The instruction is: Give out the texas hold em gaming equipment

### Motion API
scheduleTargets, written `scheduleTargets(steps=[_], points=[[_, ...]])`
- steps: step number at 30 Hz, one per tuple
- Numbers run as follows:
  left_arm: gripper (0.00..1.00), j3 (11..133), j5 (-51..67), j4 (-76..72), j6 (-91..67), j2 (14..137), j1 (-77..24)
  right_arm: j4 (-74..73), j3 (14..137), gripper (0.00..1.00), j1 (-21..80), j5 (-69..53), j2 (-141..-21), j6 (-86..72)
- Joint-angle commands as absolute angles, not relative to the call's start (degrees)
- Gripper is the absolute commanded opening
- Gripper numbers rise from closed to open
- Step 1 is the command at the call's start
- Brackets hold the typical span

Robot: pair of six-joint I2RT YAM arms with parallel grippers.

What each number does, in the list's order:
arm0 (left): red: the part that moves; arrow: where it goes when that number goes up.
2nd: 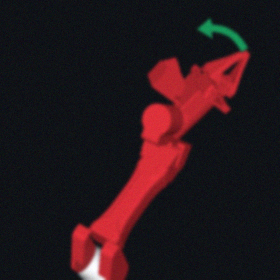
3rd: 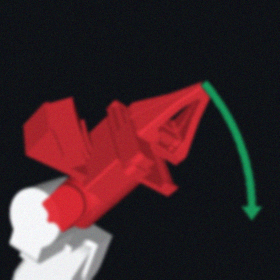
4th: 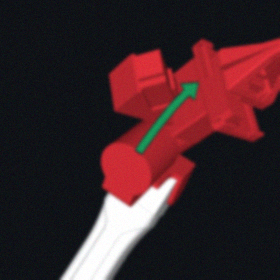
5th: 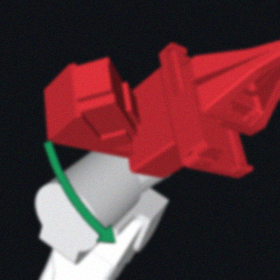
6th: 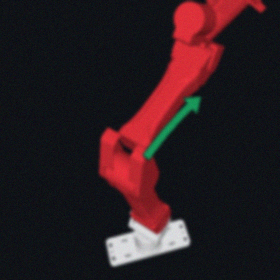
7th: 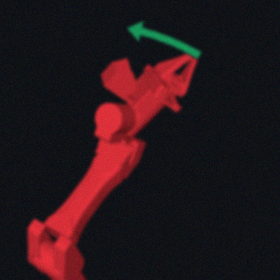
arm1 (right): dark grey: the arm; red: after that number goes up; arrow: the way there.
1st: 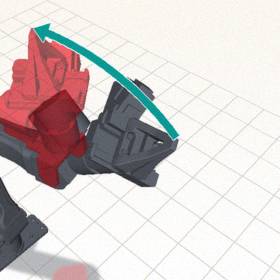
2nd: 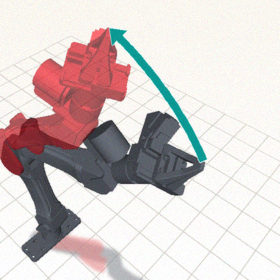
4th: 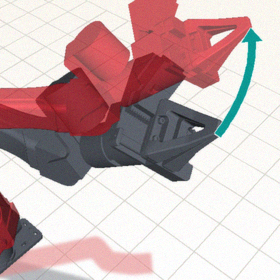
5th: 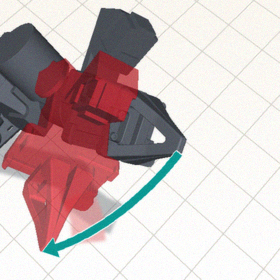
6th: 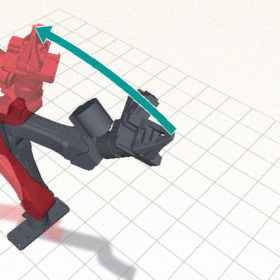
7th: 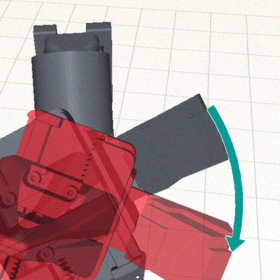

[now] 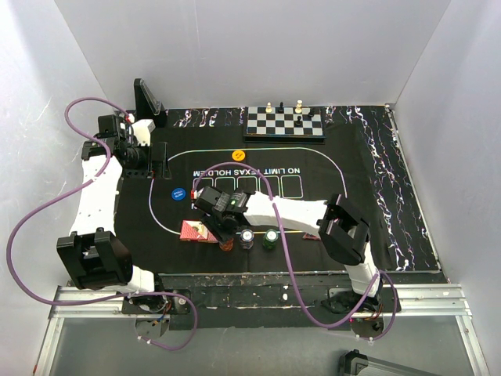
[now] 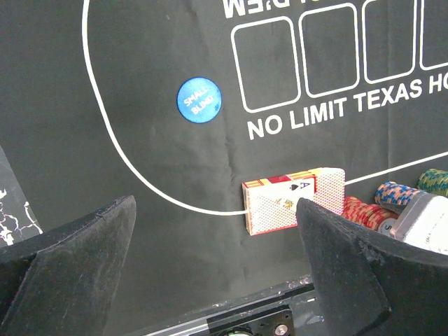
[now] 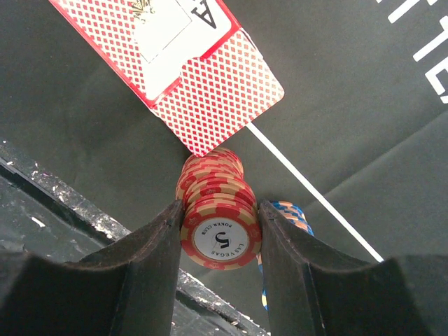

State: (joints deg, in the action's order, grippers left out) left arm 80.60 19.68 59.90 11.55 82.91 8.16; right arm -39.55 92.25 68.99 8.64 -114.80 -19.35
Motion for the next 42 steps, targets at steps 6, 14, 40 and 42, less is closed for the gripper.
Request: scheduleTargets(steps=[6,14,40,42], points=[[1.0,82.18,21.0,58.01,11.08,81.12,9.05,-43.15,102.02,0.05,68.99,9.75,-110.3,-17.84],[1.0,82.7,25.04,58.0,10.19,83.84,14.93,-44.03,114.15,0.01,66.01,7.83,-121.01,-16.52],[1.0,78.49,29.79,57.48,13.88,85.17,18.9,-34.1,140.71,0.01,59.77,-2.46,-149.23,-21.27],[1.0,78.57,30.23,57.57,13.8,85.25,19.07,-34.28,140.71,0.01,59.94,-2.46,-149.85,-21.53]])
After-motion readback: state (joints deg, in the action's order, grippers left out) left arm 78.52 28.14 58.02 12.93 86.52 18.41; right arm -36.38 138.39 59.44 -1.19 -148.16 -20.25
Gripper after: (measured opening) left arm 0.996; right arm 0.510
